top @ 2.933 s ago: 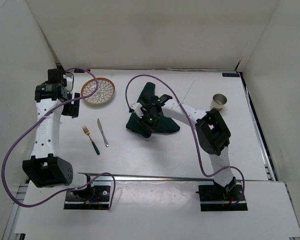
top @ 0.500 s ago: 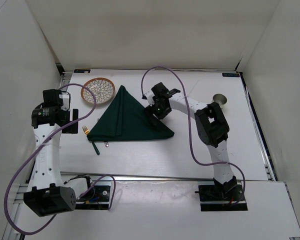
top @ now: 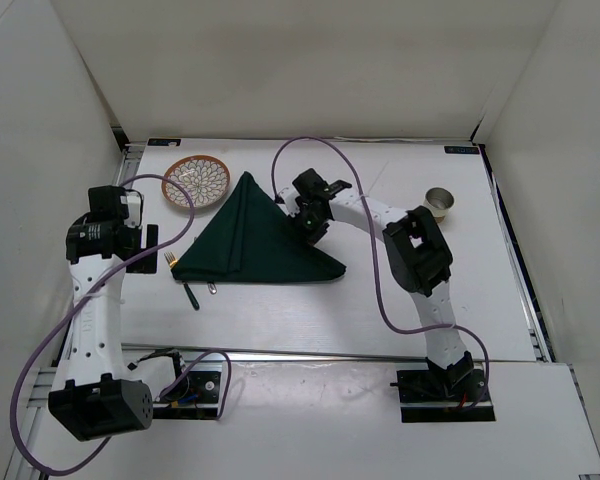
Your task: Set the dinner table for one person
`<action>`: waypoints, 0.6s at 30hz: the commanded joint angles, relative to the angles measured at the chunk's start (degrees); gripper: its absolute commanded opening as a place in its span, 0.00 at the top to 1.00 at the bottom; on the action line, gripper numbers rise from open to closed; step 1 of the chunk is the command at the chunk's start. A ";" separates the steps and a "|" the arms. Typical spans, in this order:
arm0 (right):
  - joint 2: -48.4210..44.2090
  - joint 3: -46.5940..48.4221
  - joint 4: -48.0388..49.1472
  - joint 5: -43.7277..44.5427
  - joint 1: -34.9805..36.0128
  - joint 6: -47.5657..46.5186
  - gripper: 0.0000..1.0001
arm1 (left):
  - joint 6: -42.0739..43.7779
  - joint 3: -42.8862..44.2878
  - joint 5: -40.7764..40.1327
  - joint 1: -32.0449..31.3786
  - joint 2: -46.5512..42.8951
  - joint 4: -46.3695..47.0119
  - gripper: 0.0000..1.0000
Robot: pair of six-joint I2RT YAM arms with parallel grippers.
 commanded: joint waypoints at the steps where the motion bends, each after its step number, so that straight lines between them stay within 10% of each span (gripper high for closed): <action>1: 0.46 -2.77 -1.22 2.76 0.02 -0.73 1.00 | 0.63 -0.41 -1.45 0.26 -2.08 1.09 0.00; 18: -0.60 3.10 0.34 25.33 -12.37 -29.10 1.00 | 4.14 -0.94 -2.51 0.26 -1.99 1.61 0.00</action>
